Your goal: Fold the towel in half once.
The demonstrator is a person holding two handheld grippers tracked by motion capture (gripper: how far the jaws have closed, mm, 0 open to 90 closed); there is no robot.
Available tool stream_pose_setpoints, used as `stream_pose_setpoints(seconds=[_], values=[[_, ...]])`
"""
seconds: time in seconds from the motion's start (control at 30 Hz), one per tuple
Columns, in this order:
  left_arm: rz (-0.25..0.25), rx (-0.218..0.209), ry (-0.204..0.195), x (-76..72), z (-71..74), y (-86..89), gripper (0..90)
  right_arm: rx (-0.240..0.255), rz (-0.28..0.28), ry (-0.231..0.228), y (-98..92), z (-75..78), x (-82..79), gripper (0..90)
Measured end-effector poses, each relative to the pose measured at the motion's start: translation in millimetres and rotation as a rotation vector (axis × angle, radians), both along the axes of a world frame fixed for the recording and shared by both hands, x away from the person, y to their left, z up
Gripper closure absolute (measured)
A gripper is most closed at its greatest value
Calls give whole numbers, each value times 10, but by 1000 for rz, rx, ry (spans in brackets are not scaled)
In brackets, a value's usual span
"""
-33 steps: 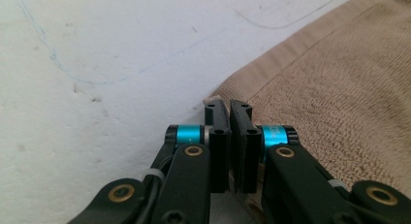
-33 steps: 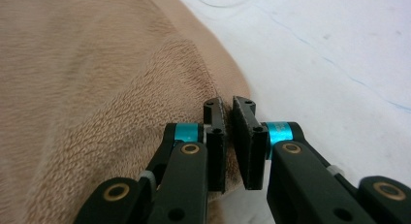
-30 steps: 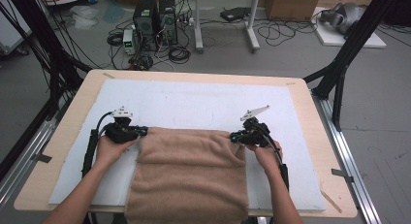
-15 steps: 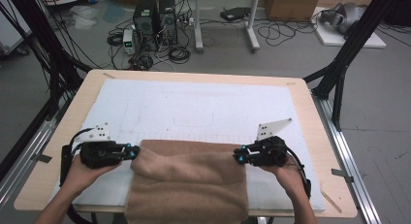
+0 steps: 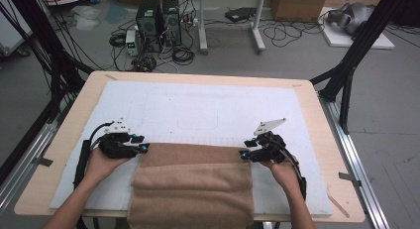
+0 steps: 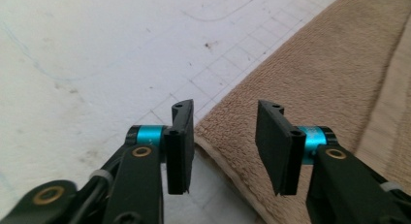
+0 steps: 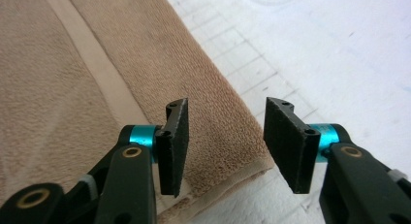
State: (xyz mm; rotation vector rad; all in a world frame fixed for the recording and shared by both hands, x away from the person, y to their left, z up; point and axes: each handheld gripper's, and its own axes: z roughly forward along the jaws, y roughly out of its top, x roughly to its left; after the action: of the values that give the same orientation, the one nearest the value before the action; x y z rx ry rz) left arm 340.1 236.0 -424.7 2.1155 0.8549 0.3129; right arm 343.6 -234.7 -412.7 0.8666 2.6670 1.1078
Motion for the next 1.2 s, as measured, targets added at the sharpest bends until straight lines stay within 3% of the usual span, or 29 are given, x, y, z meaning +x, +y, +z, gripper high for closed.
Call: stream_pose_setpoints(seconds=[0.07, 0.17, 0.3, 0.37, 0.43, 0.53, 0.63, 0.73, 0.9, 0.97, 1.03, 1.1, 1.2], values=[[14, 10, 9, 35, -50, -18, 533, -58, -4, -7, 22, -53, 24, 488], [-1, 39, 42, 71, -136, -55, 521, -103, -23, -5, 27, -126, 55, 467], [-20, 37, 54, 69, -165, -67, 552, -85, -21, 44, 18, -196, 97, 497], [-11, 20, 74, 71, -161, -60, 601, -78, -2, 49, 29, -191, 89, 592], [-30, 10, 88, 73, -153, -58, 709, -57, 32, 66, 34, -186, 85, 732], [-24, 41, 58, 50, -117, -105, 822, -47, 54, 70, 28, -164, 97, 816], [13, 26, 33, 83, -91, -95, 845, -42, 43, 52, 26, -142, 126, 829], [75, -30, 20, 209, -46, -61, 850, -31, 9, 29, 16, -119, 246, 831], [143, -33, -23, 473, 147, -104, 855, -39, -51, 12, 59, 36, 569, 835], [191, -76, -52, 602, 289, -75, 856, -38, -81, -10, 66, 157, 701, 839], [218, -80, -68, 723, 433, -54, 856, -17, -111, -21, 59, 284, 822, 840], [236, -57, -95, 856, 627, -71, 857, -9, -131, -55, 85, 476, 953, 842], [258, -57, -144, 990, 920, -84, 858, -55, -150, -135, 169, 742, 1076, 843]])
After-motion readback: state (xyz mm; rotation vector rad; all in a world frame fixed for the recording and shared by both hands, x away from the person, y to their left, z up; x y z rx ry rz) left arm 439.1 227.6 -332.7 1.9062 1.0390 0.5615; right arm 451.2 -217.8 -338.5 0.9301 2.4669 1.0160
